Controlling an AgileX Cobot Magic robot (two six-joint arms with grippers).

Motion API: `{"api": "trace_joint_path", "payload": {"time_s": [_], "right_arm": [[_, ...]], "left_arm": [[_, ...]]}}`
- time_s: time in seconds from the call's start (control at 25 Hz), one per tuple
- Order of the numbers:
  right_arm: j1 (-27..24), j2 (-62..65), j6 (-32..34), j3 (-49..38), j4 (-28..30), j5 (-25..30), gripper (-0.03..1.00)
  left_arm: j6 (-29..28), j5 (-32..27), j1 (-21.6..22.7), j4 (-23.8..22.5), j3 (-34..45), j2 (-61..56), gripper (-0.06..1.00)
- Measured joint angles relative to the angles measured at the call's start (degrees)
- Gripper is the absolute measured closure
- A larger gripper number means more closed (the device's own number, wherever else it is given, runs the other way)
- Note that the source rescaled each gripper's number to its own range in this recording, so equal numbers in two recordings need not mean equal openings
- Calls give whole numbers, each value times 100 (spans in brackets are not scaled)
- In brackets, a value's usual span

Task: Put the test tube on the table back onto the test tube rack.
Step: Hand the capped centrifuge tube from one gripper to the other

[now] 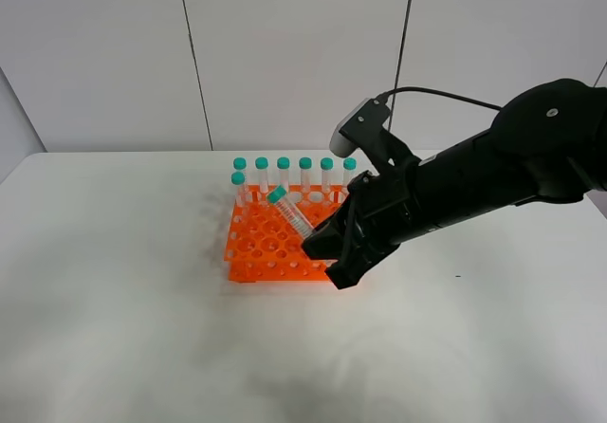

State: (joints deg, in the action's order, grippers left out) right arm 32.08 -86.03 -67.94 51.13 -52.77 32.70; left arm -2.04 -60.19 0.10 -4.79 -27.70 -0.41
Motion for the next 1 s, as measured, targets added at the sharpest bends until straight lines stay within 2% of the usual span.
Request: {"api": "trace_joint_path", "payload": {"time_s": [0.36, 0.48, 0.6, 0.8, 0.92, 1.0], "right_arm": [[0, -7, -124, 0, -230, -51, 95], [0, -7, -124, 0, -244, -51, 95], [0, -7, -124, 0, -244, -69, 95], [0, -7, -131, 0, -249, -68, 95], [0, -7, -131, 0, -249, -68, 95], [0, -7, -133, 0, -249, -68, 95]], "left_arm": [[0, 18, 0, 0, -18, 0, -4], [0, 279, 0, 0, -293, 136, 4], [0, 639, 0, 120, -755, 757, 7], [24, 1284, 0, 937, -1336, 2356, 7], [357, 1865, 0, 1769, -1367, 3350, 7], [838, 2296, 0, 2409, -1367, 3966, 7]]}}
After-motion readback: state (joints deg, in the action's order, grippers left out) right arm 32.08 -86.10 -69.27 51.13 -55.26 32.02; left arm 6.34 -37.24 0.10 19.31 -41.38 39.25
